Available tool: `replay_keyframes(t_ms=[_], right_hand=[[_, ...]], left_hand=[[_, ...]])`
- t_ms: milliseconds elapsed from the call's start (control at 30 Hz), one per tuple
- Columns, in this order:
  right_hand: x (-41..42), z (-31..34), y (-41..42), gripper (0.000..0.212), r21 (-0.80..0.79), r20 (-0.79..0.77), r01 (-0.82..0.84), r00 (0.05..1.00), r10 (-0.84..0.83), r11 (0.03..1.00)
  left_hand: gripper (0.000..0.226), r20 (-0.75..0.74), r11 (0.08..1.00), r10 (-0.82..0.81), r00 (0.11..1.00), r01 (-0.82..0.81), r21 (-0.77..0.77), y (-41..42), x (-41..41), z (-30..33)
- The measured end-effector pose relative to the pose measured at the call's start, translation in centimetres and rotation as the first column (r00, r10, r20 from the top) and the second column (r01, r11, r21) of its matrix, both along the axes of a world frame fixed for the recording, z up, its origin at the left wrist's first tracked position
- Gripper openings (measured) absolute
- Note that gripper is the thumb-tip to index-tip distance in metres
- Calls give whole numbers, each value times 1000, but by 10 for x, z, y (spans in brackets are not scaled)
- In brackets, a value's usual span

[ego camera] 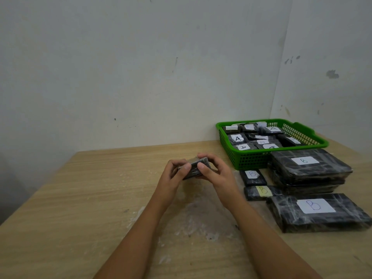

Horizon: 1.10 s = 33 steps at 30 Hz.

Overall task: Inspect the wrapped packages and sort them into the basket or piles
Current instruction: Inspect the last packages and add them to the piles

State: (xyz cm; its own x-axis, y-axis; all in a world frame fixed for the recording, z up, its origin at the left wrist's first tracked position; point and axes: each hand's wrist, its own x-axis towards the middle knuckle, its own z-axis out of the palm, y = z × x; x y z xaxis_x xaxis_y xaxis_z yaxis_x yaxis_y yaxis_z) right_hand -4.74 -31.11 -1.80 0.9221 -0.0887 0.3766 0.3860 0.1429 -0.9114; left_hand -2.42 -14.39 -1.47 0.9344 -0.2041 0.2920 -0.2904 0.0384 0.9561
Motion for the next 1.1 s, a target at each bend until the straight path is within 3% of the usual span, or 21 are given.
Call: replay_keyframes(t_ms=[133, 300, 433, 567, 700, 767, 967, 1100], right_hand=[[0, 0, -2, 41, 52, 8, -69, 998, 69, 996], [0, 0, -5, 42, -34, -40, -147, 989, 145, 989], [-1, 8, -6, 45, -66, -175, -129, 978, 116, 989], [7, 2, -9, 73, -104, -246, 6, 969, -32, 995], [12, 0, -16, 61, 23, -264, 82, 962, -73, 996], [11, 2, -19, 64, 32, -241, 83, 968, -73, 996], [2, 12, -15, 65, -83, -81, 58, 995, -64, 995], [2, 14, -10, 60, -138, -14, 71, 997, -74, 988]], left_hand=[[45, -191, 993, 79, 978, -95, -74, 1, 4, 5], [59, -399, 948, 22, 917, -146, -283, 5, 9, 9], [76, -397, 955, -8, 918, -111, -275, 8, 13, 4], [90, -319, 977, -51, 946, -18, -211, 7, 12, 0], [109, -261, 980, -144, 955, 100, -175, 5, 9, 0], [102, -247, 980, -145, 958, 104, -171, 2, 7, 3], [46, -155, 994, 8, 988, -25, -108, -3, 0, 19], [38, -90, 981, 111, 990, -123, -148, 0, 2, 19]])
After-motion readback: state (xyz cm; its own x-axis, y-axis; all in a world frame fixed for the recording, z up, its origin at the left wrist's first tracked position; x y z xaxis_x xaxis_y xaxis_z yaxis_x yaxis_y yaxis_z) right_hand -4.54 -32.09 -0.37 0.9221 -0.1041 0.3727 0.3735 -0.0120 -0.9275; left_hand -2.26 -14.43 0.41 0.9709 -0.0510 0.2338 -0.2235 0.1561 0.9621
